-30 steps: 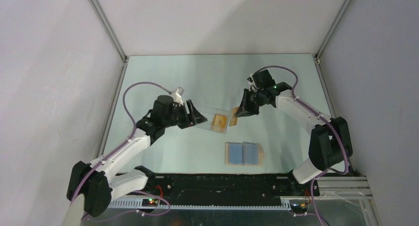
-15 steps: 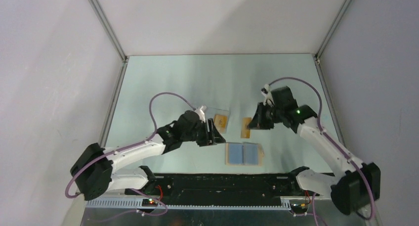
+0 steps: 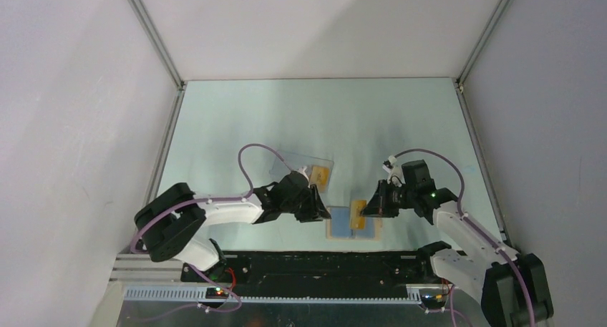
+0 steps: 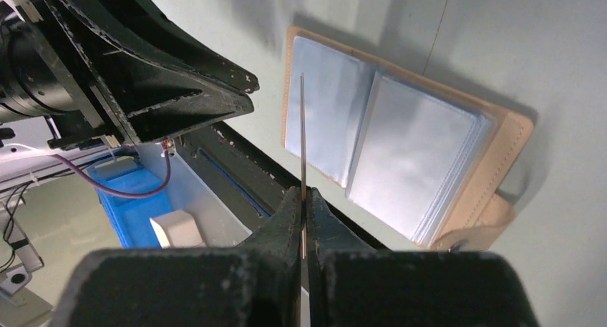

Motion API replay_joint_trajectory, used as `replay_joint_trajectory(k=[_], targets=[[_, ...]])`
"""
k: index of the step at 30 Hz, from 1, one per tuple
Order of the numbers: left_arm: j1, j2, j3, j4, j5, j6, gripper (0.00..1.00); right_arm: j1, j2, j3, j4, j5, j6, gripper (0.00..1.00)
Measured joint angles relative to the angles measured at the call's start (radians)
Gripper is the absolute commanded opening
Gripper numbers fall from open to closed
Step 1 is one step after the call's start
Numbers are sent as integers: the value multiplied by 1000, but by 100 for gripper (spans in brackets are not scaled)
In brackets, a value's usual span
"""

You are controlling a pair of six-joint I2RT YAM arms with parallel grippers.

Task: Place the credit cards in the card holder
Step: Insert the credit card into the card holder.

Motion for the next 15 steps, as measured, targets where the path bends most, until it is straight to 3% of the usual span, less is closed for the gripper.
replay_joint_trajectory(k=[9,15], targets=[[0,49,0,0,-23,-10,19,-7,132,-44,157,-19,10,0],[0,79,0,-1,-23,-15,15,-26,148,-52,175,-18,6,0]])
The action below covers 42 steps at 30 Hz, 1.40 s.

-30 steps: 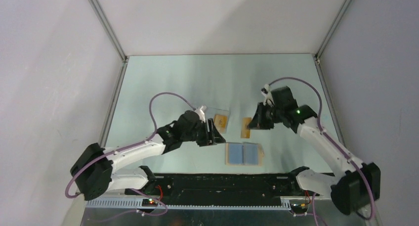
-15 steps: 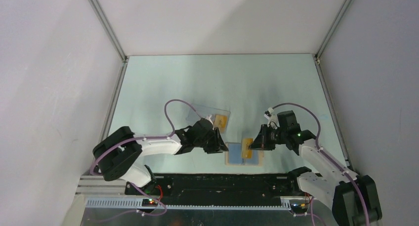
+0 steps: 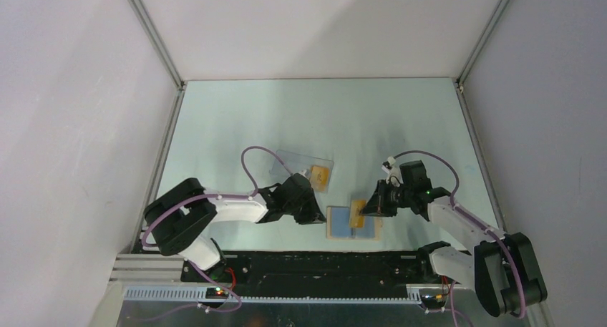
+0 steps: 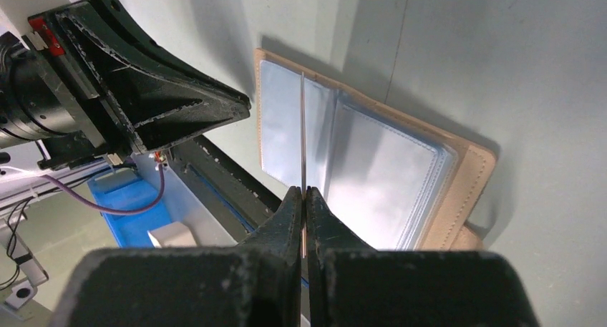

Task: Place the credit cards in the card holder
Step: Insert the credit card into the card holder.

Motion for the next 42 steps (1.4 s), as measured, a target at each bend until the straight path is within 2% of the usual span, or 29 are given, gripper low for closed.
replay_joint_trajectory(k=[18,31,42], targets=[[0,10,1,-11,0,0,14,-39,65,-56,66,-38,-18,0],[0,25,13,-13,2,0,13,-44,109,-123,211,-94,53,0],[0,28,14,-14,4,-1,0,-44,148,-156,341,-116,126,0]])
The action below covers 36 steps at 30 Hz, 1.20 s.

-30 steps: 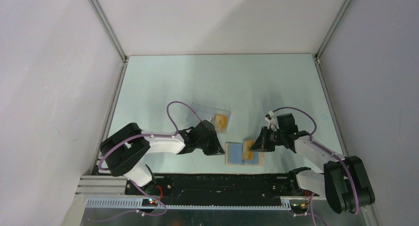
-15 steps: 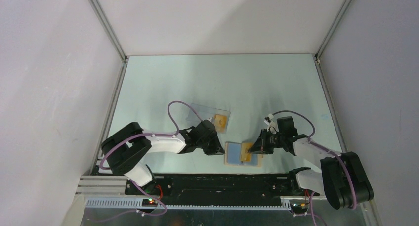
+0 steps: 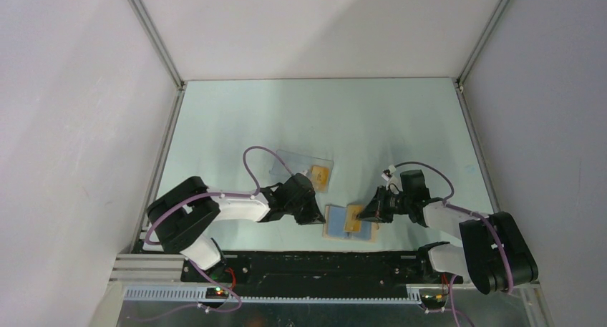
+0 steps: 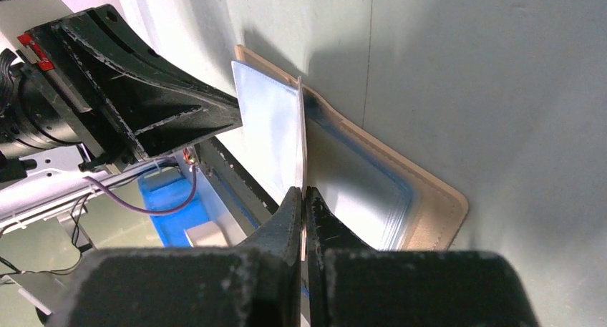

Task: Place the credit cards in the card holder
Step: Insert the credit card into the card holder.

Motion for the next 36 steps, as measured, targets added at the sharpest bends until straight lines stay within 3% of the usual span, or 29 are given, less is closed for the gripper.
replay_joint_trajectory(k=[16,36], targets=[[-1,0,6,-16,0,-18,0,3,12,-36,100,7,40,0],[-2,3,15,-38,5,-31,0,134,-26,-37,56,94,63,0]])
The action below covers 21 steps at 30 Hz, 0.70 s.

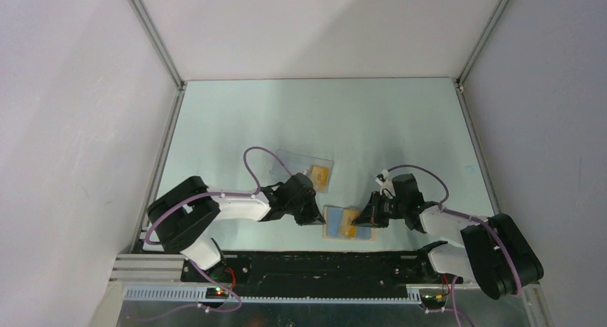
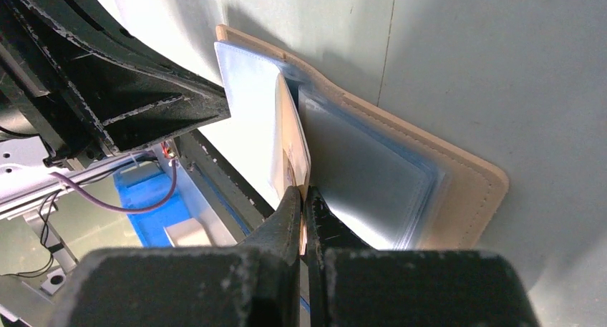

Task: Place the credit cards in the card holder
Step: Insert the credit card into the card holder.

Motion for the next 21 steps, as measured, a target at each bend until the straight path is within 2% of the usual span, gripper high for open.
replay_joint_trajectory(k=[21], targets=[[2,13,28,-39,9,4,0,5,99,108,-139,-27,-61,0]])
